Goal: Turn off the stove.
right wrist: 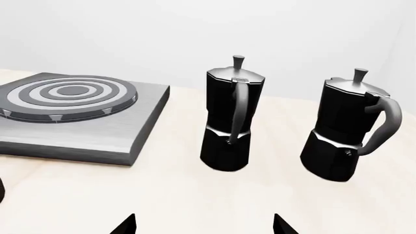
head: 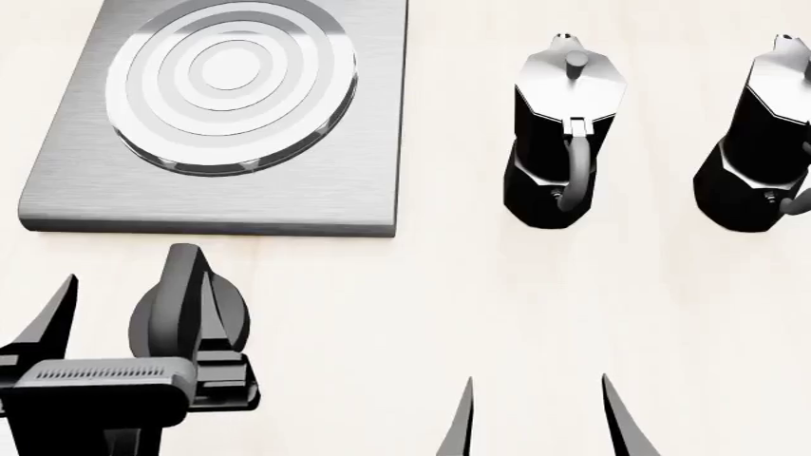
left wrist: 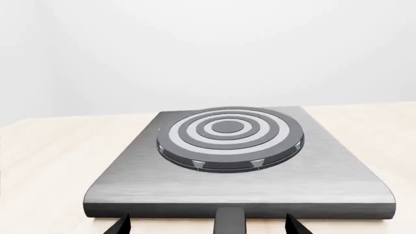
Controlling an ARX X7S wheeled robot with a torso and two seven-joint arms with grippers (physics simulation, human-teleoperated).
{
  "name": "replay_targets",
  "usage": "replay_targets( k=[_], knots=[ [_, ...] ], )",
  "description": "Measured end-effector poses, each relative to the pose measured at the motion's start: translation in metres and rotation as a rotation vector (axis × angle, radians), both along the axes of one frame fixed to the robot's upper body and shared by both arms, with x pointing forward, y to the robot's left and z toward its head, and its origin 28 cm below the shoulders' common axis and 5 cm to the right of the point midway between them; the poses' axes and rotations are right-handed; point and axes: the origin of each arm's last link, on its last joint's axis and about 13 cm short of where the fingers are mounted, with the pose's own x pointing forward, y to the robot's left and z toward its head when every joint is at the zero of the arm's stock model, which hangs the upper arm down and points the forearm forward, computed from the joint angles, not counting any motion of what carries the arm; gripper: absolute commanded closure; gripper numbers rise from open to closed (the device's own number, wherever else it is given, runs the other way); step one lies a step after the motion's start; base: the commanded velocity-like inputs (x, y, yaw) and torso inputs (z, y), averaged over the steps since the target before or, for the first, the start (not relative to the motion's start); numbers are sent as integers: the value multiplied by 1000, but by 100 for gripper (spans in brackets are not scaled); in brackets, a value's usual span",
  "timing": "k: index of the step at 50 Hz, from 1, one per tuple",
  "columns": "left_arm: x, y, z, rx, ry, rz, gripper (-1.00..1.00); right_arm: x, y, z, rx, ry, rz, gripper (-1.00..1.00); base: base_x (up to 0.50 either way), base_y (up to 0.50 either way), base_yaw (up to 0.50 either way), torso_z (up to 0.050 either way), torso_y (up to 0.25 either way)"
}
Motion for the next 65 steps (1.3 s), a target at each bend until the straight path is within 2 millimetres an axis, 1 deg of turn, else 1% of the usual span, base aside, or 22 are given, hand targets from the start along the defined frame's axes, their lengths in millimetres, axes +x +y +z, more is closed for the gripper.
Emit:
replay_targets(
  k=[65],
  knots=[
    [12,4,-16,29,28,37,-100,0,0,-1,0,3,7,-100,0,0,0,0,0]
  ],
)
